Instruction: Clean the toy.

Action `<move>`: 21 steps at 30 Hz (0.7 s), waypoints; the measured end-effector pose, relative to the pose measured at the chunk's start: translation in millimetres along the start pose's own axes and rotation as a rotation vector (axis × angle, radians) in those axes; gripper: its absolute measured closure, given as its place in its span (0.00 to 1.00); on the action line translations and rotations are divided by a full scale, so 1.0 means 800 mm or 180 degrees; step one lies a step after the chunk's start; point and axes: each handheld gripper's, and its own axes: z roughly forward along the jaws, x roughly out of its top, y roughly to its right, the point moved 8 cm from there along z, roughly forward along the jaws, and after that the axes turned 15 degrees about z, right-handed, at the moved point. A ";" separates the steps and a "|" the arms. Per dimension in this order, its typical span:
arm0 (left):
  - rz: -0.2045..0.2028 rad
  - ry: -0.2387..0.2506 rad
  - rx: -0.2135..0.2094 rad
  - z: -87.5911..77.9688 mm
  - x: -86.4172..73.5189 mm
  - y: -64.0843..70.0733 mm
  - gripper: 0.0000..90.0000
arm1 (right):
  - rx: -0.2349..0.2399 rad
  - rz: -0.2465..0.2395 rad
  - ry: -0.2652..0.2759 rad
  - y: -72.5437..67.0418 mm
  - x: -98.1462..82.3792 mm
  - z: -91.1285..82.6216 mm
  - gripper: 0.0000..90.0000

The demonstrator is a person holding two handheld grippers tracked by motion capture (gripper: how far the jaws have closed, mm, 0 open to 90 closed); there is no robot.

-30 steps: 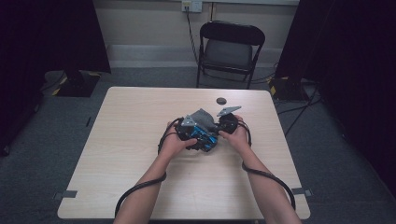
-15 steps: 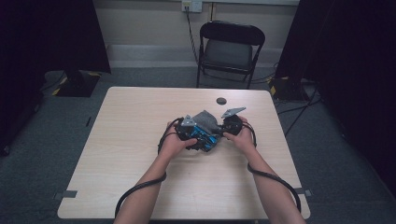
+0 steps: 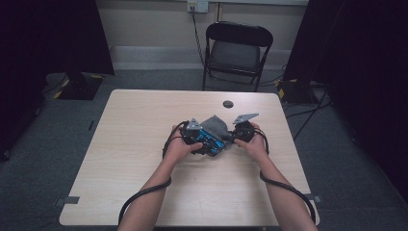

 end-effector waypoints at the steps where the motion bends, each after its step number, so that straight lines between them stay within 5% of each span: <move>1: 0.0000 0.0005 0.0000 0.000 0.000 0.000 0.07 | 0.0005 0.0002 -0.0006 0.000 -0.001 -0.001 0.80; 21: 0.0014 -0.0010 -0.0005 0.000 0.000 -0.001 0.07 | 0.0046 0.0040 0.0014 0.003 -0.030 -0.034 0.80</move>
